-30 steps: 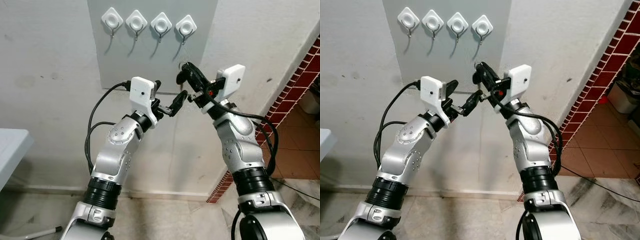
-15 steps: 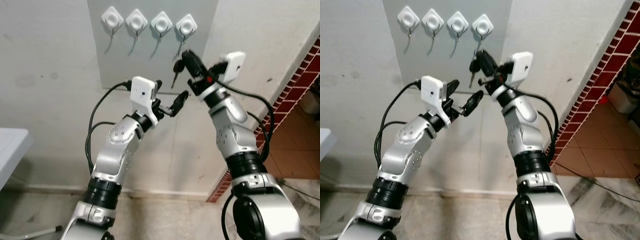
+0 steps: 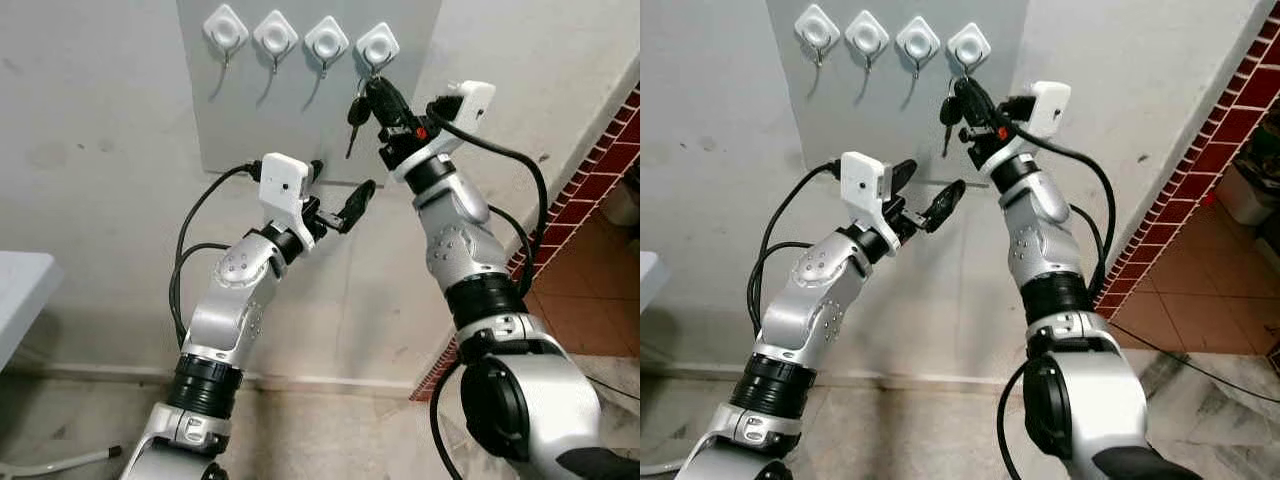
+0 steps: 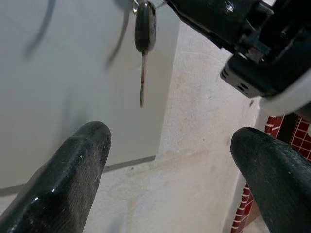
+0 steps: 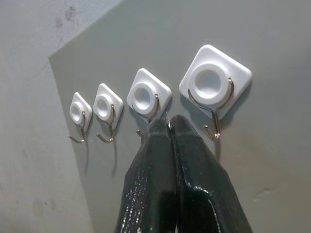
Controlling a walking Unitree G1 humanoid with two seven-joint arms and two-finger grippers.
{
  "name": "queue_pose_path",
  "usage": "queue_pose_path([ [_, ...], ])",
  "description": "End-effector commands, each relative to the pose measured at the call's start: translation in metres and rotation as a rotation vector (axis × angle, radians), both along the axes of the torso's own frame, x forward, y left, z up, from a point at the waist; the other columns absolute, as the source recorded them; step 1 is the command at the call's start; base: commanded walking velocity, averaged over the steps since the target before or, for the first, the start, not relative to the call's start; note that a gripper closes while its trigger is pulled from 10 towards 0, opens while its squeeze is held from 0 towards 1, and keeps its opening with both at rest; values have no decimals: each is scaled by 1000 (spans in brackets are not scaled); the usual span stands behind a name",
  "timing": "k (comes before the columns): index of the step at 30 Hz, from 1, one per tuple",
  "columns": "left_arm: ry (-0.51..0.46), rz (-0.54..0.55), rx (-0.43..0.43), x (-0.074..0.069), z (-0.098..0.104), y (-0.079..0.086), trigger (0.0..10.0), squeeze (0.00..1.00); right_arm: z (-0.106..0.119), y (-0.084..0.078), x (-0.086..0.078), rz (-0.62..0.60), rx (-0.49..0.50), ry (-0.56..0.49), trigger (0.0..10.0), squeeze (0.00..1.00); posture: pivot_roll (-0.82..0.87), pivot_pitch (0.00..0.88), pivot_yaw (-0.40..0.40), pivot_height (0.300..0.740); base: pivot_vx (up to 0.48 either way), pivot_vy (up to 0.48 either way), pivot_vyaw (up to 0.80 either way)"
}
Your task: Hang keys on a hook
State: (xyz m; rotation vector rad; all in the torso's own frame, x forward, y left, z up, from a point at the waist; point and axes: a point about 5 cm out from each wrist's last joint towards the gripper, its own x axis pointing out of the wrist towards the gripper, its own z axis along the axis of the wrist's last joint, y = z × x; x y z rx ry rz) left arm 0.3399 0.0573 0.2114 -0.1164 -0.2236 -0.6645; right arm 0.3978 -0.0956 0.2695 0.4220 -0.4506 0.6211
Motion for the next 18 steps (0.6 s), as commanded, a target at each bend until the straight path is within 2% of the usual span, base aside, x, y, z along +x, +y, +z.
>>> queue_pose_path([
  [1, -15, -1, 2, -1, 5, -2, 10000, 0, 8, -3, 1, -3, 29, -21, 10000, 0, -8, 51, -71, 740, 0, 0, 0],
  [7, -9, 1, -2, -1, 5, -1, 10000, 0, 9, -7, 6, 6, 129, 26, 10000, 0, -7, 56, -67, 740, 0, 0, 0],
  [18, -3, -4, -5, -1, 5, -1, 10000, 0, 3, -14, 10, -1, 232, 80, 10000, 0, -12, 61, -60, 740, 0, 0, 0],
])
